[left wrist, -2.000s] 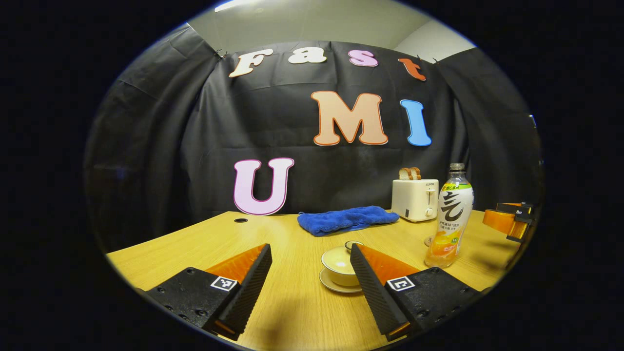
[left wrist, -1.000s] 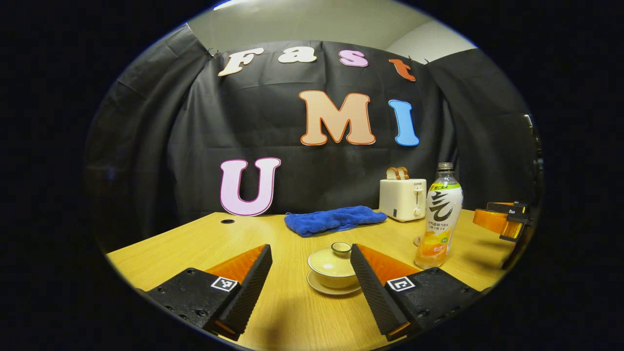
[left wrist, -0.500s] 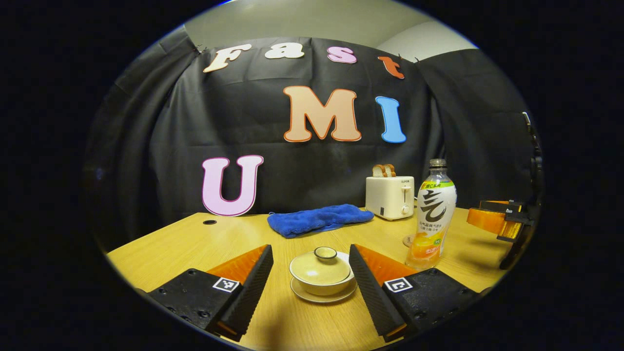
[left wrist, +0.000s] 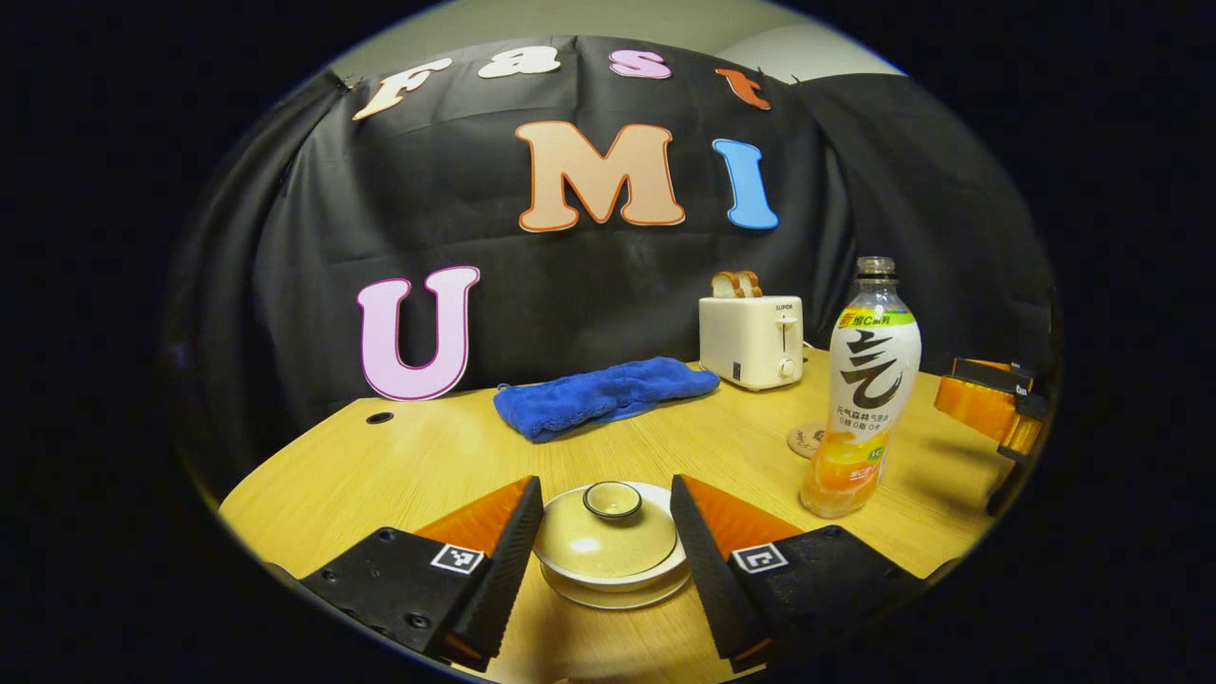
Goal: Open the teacup lid with one hand, grasp the water bottle and pour water into the teacup with the other hand; after pouring, place the water bottle on the coaster and then close the teacup lid.
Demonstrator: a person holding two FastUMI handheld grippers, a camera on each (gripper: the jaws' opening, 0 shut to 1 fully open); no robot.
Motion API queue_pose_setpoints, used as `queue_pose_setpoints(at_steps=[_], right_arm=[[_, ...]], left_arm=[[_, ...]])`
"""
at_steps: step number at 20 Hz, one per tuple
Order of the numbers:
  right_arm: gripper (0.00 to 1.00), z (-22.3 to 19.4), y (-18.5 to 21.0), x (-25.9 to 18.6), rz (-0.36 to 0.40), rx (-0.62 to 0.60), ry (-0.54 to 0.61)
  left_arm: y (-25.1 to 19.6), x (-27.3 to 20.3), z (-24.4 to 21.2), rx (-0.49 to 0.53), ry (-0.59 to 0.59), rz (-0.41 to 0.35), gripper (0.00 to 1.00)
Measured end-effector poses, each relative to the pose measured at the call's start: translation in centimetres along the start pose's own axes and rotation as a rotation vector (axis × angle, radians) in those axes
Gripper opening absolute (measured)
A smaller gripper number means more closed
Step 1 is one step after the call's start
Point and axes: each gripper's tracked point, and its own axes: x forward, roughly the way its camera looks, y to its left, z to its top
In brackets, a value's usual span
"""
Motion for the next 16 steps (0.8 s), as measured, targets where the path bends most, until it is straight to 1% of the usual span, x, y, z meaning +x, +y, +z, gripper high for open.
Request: queue_pose_setpoints(at_steps=[2, 3, 4, 5, 6, 7, 8, 9, 10, 11, 12, 13, 14, 15, 16], right_arm=[[0.94, -0.02, 0.01, -0.04, 0.000, 0.000, 0.000], [0.98, -0.01, 0.00, -0.03, 0.000, 0.000, 0.000], [0.98, -0.03, -0.01, -0.05, 0.000, 0.000, 0.000], [0.98, 0.01, -0.01, -0.05, 0.000, 0.000, 0.000], [0.94, -0.01, -0.03, -0.03, 0.000, 0.001, 0.000], [0.98, -0.03, -0.04, -0.05, 0.000, 0.001, 0.000], [0.94, -0.06, -0.01, -0.03, 0.000, 0.001, 0.000], [0.94, -0.05, -0.02, -0.05, 0.000, 0.001, 0.000], [0.98, -0.09, -0.01, -0.02, 0.000, 0.001, 0.000], [0.94, -0.07, -0.01, -0.01, 0.000, 0.001, 0.000], [0.94, -0.10, -0.01, 0.02, 0.000, 0.001, 0.000], [0.94, -0.08, -0.01, 0.05, 0.000, 0.001, 0.000], [0.98, -0.08, 0.00, 0.05, 0.000, 0.001, 0.000], [0.98, -0.06, 0.00, 0.05, 0.000, 0.001, 0.000], [0.98, -0.09, -0.02, 0.05, 0.000, 0.001, 0.000]], left_arm=[[-0.08, 0.16, -0.10, 0.011, 0.015, -0.003, 0.75], [-0.19, 0.31, -0.12, 0.014, 0.016, -0.004, 0.76], [-0.14, 0.38, -0.03, 0.016, 0.015, -0.004, 0.76], [-0.10, 0.45, 0.01, 0.017, 0.014, -0.005, 0.75], [-0.11, 0.46, 0.02, 0.019, 0.013, -0.005, 0.73], [-0.15, 0.48, 0.03, 0.019, 0.010, -0.005, 0.71], [-0.14, 0.46, 0.18, 0.018, 0.004, -0.006, 0.68], [-0.16, 0.58, 0.24, 0.018, 0.000, -0.006, 0.64], [-0.13, 0.56, 0.31, 0.017, -0.002, -0.006, 0.61], [-0.06, 0.54, 0.36, 0.017, -0.007, -0.005, 0.58], [-0.04, 0.57, 0.49, 0.015, -0.013, -0.005, 0.55], [-0.08, 0.57, 0.53, 0.014, -0.019, -0.004, 0.49], [-0.02, 0.57, 0.67, 0.011, -0.026, -0.002, 0.45], [-0.07, 0.64, 0.65, 0.011, -0.029, -0.003, 0.37], [-0.08, 0.56, 0.66, 0.011, -0.028, -0.003, 0.34]])
